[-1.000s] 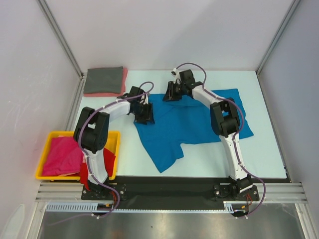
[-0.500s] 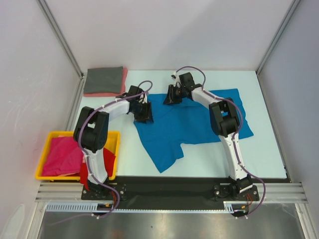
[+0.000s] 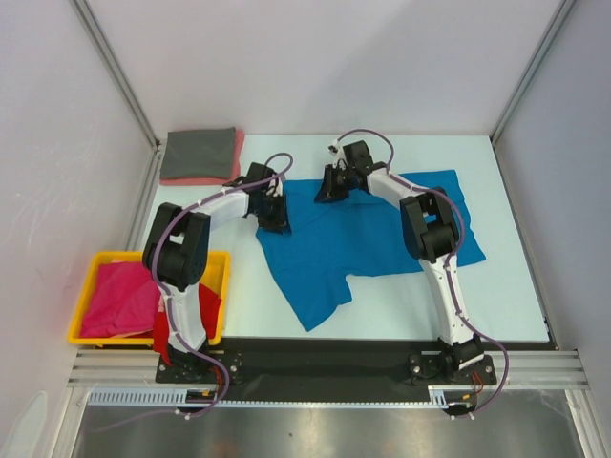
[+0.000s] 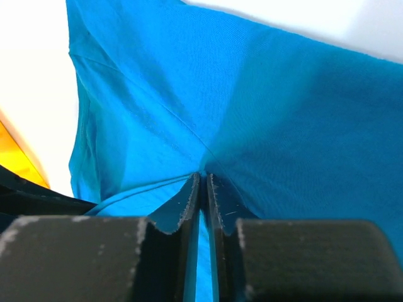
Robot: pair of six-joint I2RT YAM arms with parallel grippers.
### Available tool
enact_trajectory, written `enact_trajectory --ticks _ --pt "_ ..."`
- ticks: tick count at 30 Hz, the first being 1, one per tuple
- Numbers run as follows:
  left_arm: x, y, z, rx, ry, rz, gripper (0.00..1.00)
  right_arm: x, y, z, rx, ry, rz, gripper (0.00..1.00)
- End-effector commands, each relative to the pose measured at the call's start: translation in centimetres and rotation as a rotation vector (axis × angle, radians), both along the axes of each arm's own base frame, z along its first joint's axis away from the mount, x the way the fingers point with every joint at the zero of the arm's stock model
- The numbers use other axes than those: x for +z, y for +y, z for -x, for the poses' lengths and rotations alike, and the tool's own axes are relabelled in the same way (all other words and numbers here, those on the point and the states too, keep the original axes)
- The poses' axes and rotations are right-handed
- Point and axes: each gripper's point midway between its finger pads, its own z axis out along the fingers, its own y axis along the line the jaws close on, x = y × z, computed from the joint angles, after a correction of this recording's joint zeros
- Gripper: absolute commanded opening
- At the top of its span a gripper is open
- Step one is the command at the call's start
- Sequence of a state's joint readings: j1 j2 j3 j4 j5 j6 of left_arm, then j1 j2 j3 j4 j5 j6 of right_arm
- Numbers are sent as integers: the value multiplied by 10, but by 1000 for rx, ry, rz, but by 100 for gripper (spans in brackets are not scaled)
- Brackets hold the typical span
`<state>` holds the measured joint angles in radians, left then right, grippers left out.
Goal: Fold and stack the t-shirts
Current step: Fold the tshirt
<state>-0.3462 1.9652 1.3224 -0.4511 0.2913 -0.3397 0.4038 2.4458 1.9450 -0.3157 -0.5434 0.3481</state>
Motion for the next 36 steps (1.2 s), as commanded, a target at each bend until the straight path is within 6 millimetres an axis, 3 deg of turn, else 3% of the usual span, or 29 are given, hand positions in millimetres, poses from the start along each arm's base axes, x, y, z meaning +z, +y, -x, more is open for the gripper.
enact_trajectory --ticks 1,4,8,19,27,28,36 --pt "24 -2 -21 14 -83 19 27 35 4 -6 -2 -63 -38 11" --pt "24 0 -23 21 -83 13 19 39 1 -7 -11 -66 -41 3" --pt "29 4 -26 32 -94 8 10 50 -1 -8 -30 -69 -59 0" --pt "50 16 -63 76 -157 -16 8 72 -22 -20 -109 -83 -98 0" --pt "53 22 -99 103 -173 -31 12 64 -26 -37 -163 -61 -145 0" --pt "44 23 -101 102 -158 -39 12 59 -26 -38 -169 -46 -145 0" --pt "38 26 -123 113 -157 -61 15 48 -31 -48 -198 -25 -158 1"
